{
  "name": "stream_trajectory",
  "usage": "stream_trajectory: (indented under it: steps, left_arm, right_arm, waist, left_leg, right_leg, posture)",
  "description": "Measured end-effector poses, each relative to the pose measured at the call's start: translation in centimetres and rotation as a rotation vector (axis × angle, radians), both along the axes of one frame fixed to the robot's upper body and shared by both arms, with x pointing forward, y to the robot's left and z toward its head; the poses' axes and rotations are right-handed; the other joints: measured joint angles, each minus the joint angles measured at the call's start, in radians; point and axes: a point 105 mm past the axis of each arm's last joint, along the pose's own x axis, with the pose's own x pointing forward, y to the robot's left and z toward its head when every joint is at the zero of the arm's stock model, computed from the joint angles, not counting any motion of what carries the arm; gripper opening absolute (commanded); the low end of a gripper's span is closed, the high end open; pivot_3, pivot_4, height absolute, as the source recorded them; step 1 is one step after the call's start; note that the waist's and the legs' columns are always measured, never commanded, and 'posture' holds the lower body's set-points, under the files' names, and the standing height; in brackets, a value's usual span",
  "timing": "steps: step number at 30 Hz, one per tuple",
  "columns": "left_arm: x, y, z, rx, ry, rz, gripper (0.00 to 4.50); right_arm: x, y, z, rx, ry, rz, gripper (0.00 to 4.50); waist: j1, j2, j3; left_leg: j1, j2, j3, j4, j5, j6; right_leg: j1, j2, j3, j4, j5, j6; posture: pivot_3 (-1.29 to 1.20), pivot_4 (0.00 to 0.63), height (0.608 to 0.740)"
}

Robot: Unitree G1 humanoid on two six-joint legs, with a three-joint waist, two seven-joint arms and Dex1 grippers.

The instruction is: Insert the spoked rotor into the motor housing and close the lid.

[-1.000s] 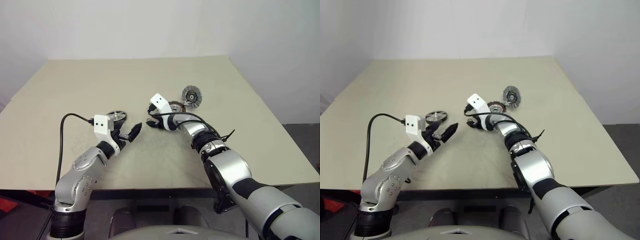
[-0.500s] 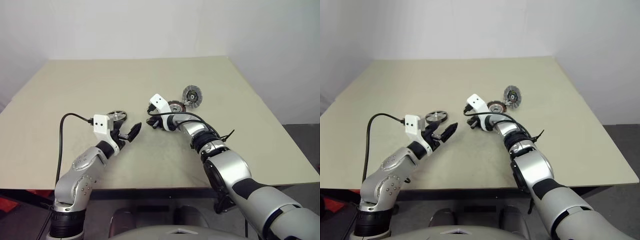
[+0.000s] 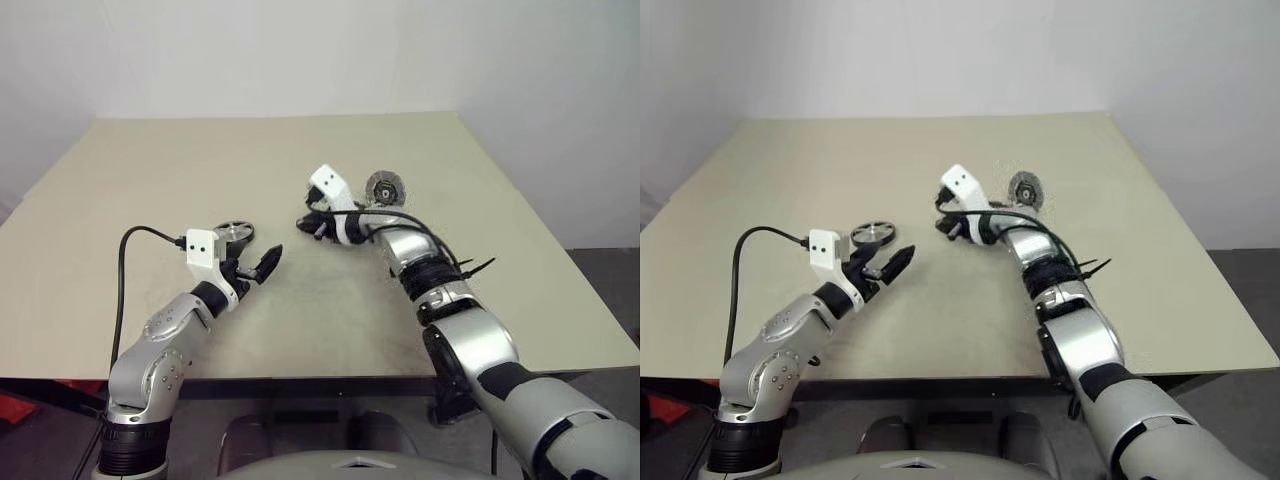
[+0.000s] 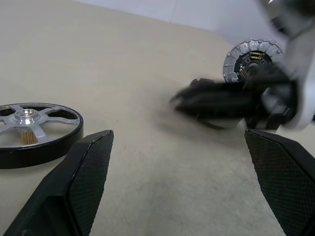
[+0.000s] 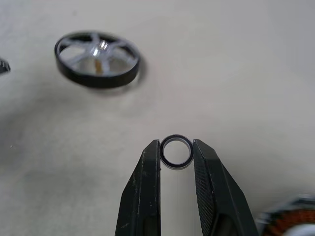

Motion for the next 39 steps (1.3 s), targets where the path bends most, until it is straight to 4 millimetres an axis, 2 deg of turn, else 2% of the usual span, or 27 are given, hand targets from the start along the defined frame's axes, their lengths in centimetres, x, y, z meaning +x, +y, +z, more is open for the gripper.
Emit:
stream_trajectory:
  steps: [4,8,12,17,32,39]
  left_arm:
    - [0.0,0.0,-0.1,-0.001,0.003,-0.002,4.5]
    - [0.1,-0.1,-0.1,-0.002,0.003,-0.006,4.5]
    - [0.2,-0.3,0.0,-0.005,-0.002,-0.013,4.5]
    - [0.2,-0.3,0.0,-0.004,-0.001,-0.012,4.5]
    - [0.1,-0.3,-0.1,-0.006,0.003,-0.011,4.5]
    - [0.1,-0.3,-0.1,-0.006,0.003,-0.011,4.5]
  right_arm:
    - [0.6,-2.1,-0.6,-0.037,0.016,-0.064,0.75]
    - [1.2,-4.4,-2.2,-0.08,0.047,-0.144,0.75]
    - [2.0,-4.8,-2.0,-0.092,0.026,-0.174,0.75]
    - [2.9,-6.7,-1.7,-0.111,0.01,-0.245,0.75]
    - [3.0,-7.1,-1.5,-0.11,0.005,-0.24,0.75]
    - [3.2,-8.2,-1.0,-0.123,-0.007,-0.252,0.75]
  waist:
    - [0.0,0.0,0.0]
    - [0.0,0.0,0.0]
    - [0.0,0.0,0.0]
    - [0.002,0.0,0.0]
    - [-0.001,0.0,0.0]
    - [0.0,0.0,0.0]
  left_leg:
    - [0.0,0.0,0.0,0.0,0.0,0.0]
    - [0.0,0.0,0.0,0.0,0.0,0.0]
    - [0.0,0.0,0.0,0.0,0.0,0.0]
    - [-0.001,-0.001,0.0,0.0,0.0,0.0]
    - [-0.001,0.0,0.0,0.0,0.0,0.0]
    - [-0.001,0.0,0.0,0.0,0.0,0.001]
  right_leg:
    - [0.0,0.0,0.0,0.0,0.0,0.0]
    - [0.0,0.0,0.0,0.0,0.0,0.0]
    - [0.0,0.0,0.0,0.0,0.0,0.0]
    - [0.0,0.0,0.0,0.0,0.0,0.0]
    - [-0.001,0.0,0.0,0.0,0.0,0.0]
    - [-0.001,0.0,0.0,0.0,0.0,0.0]
  posture:
    - [0.0,0.0,0.74]
    - [0.0,0.0,0.74]
    - [0.0,0.0,0.74]
    - [0.0,0.0,0.74]
    - [0.0,0.0,0.74]
    - [0.0,0.0,0.74]
